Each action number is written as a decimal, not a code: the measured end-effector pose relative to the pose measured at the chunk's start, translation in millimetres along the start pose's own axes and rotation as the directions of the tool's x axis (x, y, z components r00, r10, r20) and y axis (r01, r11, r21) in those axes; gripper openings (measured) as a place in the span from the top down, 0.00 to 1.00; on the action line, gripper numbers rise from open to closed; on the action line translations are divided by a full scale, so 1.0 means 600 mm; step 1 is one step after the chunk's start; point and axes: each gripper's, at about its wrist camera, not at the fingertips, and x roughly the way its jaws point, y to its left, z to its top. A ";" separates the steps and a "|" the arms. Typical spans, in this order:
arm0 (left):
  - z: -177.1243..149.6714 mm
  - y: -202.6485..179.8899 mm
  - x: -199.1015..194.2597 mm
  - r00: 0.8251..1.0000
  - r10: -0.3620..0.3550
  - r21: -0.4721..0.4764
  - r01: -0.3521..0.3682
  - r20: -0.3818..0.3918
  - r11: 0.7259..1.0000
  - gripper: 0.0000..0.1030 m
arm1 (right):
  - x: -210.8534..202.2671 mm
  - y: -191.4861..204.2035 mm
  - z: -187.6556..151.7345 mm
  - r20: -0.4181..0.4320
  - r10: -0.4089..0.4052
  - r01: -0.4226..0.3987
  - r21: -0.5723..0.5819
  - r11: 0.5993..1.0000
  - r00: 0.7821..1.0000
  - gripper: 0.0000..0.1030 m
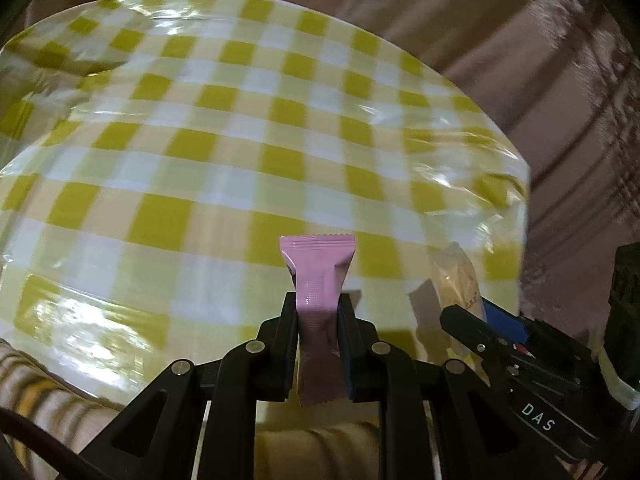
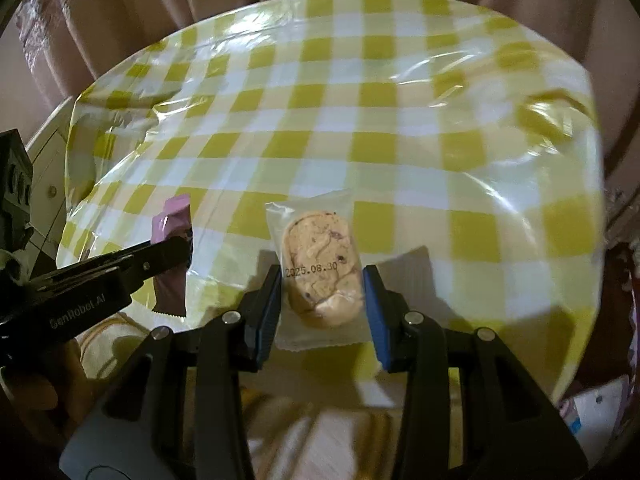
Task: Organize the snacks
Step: 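Lift both snacks and carry them over the white box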
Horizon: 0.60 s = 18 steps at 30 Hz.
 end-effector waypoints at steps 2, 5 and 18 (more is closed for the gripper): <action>-0.008 -0.027 -0.002 1.000 -0.023 0.026 0.023 -0.005 0.999 0.82 | -0.020 -0.018 -0.012 0.009 -0.013 0.013 0.019 1.000 1.000 0.58; -0.020 -0.062 -0.003 0.998 -0.058 0.056 0.058 -0.018 0.997 0.82 | -0.050 -0.047 -0.030 0.024 -0.035 0.033 0.050 0.998 0.999 0.58; -0.101 -0.239 0.012 0.968 -0.209 0.212 0.235 -0.139 0.948 0.82 | -0.175 -0.172 -0.116 0.058 -0.183 0.170 0.180 0.969 0.981 0.58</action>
